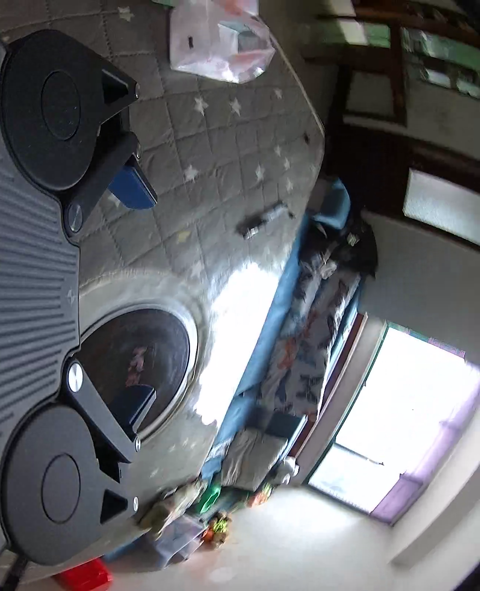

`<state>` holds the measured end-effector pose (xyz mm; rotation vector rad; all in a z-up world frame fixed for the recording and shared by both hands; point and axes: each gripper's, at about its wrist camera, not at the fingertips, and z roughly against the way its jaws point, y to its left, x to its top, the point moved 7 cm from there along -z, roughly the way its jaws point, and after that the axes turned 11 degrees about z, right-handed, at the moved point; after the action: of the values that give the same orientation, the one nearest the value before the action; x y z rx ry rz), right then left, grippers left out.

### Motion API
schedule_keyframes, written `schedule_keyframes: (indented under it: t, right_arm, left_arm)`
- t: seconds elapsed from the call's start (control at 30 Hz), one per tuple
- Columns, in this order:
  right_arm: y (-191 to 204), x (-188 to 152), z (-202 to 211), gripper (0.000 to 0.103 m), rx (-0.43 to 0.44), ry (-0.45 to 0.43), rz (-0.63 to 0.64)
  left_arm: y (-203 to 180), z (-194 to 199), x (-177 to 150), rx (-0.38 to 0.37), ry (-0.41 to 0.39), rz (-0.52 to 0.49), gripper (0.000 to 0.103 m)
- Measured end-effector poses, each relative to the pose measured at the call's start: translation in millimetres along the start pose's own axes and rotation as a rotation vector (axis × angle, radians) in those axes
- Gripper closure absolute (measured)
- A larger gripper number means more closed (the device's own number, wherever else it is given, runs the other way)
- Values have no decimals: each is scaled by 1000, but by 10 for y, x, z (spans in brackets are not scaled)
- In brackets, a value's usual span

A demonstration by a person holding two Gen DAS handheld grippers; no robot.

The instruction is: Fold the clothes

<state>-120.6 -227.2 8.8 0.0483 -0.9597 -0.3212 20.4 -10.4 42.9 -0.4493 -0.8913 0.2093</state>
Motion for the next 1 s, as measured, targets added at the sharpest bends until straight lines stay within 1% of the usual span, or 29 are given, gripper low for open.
schedule_keyframes:
  t: [0.03, 0.1, 0.13, 0.2, 0.33, 0.4, 0.47, 0.5, 0.63, 0.73, 0.8, 1.0]
  right_arm:
    - [-9, -1, -21, 59, -6, 5, -6]
    - [13, 14, -65, 58, -18, 35, 52]
    - [25, 24, -86, 58, -25, 47, 81]
    - [72, 65, -120, 58, -30, 53, 117]
    - [168, 61, -105, 55, -24, 18, 125]
    - [203, 8, -82, 52, -15, 19, 122]
    - [220, -34, -56, 51, -12, 26, 122]
    - [224, -46, -46, 51, -10, 27, 122]
    - [258, -72, -28, 51, -11, 31, 133]
    - [326, -72, -24, 51, -5, 32, 164]
    - [372, -70, -32, 51, 1, 38, 188]
    - [500, -111, -60, 49, 18, 64, 251]
  left_arm:
    - [18, -26, 38, 4, -1, -1, 0]
    - [-83, -125, 38, 30, 29, -70, 0]
    - [-186, -175, 7, 18, 48, -108, 0]
    - [-413, -234, -81, -26, 62, -173, 0]
    - [-791, -266, -423, -115, 89, -218, 0]
    - [-897, -268, -648, -149, 134, -236, 0]
    - [-930, -289, -803, -132, 165, -273, 0]
    - [-928, -289, -843, -120, 165, -289, 0]
    - [-907, -292, -923, -98, 176, -312, 0]
    - [-946, -293, -1020, -86, 190, -342, 0]
    - [-1015, -293, -1103, -98, 201, -369, 0]
    - [-1295, -225, -1551, -186, 260, -506, 0]
